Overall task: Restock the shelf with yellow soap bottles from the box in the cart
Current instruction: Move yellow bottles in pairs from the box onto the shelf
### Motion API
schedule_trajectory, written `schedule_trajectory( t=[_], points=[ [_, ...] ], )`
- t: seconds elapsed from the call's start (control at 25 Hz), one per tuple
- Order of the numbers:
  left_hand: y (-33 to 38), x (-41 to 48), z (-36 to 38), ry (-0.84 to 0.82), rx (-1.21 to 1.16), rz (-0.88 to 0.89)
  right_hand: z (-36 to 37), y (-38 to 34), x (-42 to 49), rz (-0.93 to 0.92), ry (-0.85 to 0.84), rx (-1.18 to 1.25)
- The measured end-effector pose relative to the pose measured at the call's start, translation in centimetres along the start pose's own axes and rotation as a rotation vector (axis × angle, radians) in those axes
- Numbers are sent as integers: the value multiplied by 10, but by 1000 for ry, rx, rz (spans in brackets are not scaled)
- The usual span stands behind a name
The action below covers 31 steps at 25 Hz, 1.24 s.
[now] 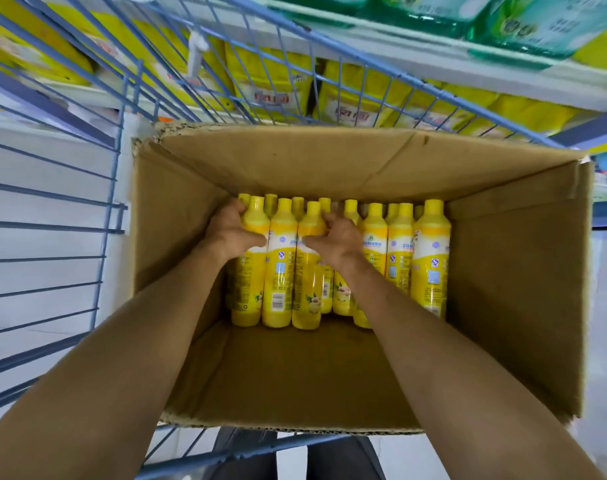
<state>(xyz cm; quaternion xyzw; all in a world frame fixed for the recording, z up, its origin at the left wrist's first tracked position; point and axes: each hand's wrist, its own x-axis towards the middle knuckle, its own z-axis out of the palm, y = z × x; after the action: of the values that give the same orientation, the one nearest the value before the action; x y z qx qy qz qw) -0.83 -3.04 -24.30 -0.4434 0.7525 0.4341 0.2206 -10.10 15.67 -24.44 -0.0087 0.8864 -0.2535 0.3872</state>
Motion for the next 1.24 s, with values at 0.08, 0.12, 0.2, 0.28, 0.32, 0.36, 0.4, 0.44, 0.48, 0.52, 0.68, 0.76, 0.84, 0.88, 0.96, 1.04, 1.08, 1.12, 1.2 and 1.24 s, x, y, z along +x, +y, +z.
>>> schedule_trajectory(
  t=[0.08, 0.12, 0.2, 0.28, 0.32, 0.36, 0.4, 0.44, 0.48, 0.52, 0.68, 0.76, 0.84, 0.88, 0.96, 1.04, 1.08, 1.12, 1.2, 1.24],
  points=[
    [-6, 3, 4, -21, 3, 4, 4, 5, -1, -5, 4, 62],
    [-9, 4, 6, -31, -12, -3, 7, 10, 1, 4, 6, 91],
    [-17, 3, 8, -21, -58, 1, 8, 18, 2, 36, -24, 121],
    [-22, -6, 7, 7, -132, 23, 9, 20, -3, 42, -59, 137],
    [-22, -14, 5, 10, -168, 43, 9, 19, -7, 46, -69, 138],
    [-21, -23, 3, -1, -199, 71, 10, 18, -12, 49, -73, 140],
    [-20, -31, 2, -22, -220, 99, 10, 16, -18, 41, -72, 151],
    [-18, -39, 0, -45, -238, 133, 10, 15, -25, 23, -66, 166],
    [-17, -46, -2, -66, -250, 167, 10, 14, -32, -7, -57, 177],
    [-14, -52, -4, -79, -261, 209, 9, 12, -40, -30, -48, 188],
    [8, -74, -28, -96, -282, 338, -7, -2, -75, -140, -7, 254],
    [25, -94, -42, -91, -310, 386, -25, -14, -89, -206, 35, 279],
    [41, -117, -57, -99, -341, 414, -55, -32, -109, -264, 71, 329],
    [49, -129, -66, -102, -347, 426, -72, -43, -120, -303, 87, 335],
    [70, -151, -85, -112, -363, 466, -108, -65, -140, -367, 101, 355],
    [101, -175, -110, -108, -377, 514, -143, -90, -161, -431, 133, 396],
    [118, -185, -124, -103, -381, 545, -162, -103, -171, -466, 158, 411],
    [136, -195, -140, -98, -381, 581, -181, -117, -181, -502, 185, 418],
    [174, -219, -174, -69, -364, 664, -222, -148, -207, -587, 223, 416],
    [194, -234, -192, -47, -353, 713, -242, -164, -222, -629, 246, 410]
  ],
)
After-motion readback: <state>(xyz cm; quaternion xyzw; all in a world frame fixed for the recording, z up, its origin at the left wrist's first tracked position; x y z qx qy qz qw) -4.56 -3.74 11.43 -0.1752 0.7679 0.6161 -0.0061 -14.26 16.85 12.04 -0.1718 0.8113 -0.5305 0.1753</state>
